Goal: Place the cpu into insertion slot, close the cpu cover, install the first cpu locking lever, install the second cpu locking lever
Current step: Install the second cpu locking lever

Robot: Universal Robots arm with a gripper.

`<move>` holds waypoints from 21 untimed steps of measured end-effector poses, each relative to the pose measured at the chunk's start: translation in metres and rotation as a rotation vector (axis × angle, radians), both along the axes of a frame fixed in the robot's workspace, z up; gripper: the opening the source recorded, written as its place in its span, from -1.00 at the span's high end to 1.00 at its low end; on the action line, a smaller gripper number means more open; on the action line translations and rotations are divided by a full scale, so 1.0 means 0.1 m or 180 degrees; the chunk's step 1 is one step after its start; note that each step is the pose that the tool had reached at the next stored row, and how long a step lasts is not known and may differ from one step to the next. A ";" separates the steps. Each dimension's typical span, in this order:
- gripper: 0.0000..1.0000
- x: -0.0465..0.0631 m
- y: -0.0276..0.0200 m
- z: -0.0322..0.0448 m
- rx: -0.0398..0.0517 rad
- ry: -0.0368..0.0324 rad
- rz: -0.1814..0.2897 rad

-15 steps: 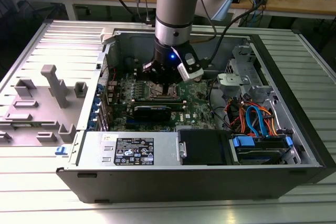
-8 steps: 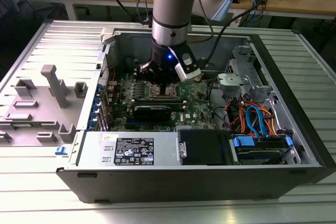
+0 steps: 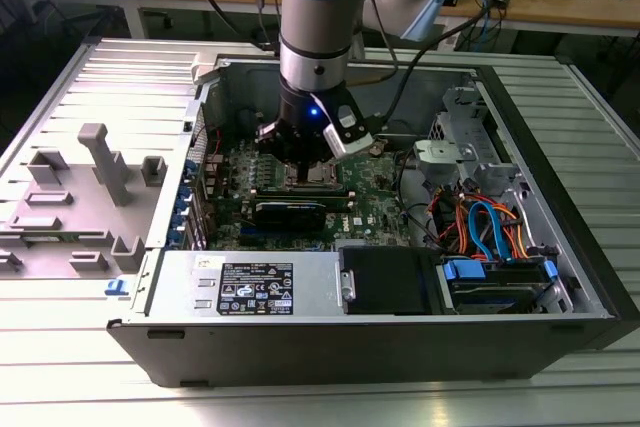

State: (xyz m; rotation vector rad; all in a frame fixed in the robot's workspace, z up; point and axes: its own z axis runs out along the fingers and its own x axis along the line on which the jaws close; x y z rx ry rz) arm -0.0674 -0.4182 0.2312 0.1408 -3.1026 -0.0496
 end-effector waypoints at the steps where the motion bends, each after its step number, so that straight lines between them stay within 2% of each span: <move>1: 0.79 -0.01 0.000 -0.007 0.0001 0.0000 0.0005; 5: 0.79 -0.06 0.000 -0.023 0.0003 0.0001 0.0014; 11: 0.79 -0.06 0.000 -0.021 0.0003 0.0002 0.0015; 17: 0.79 -0.05 0.001 0.064 -0.0004 0.0004 0.0014; 21: 0.79 -0.02 -0.005 0.077 -0.0006 0.0011 0.0015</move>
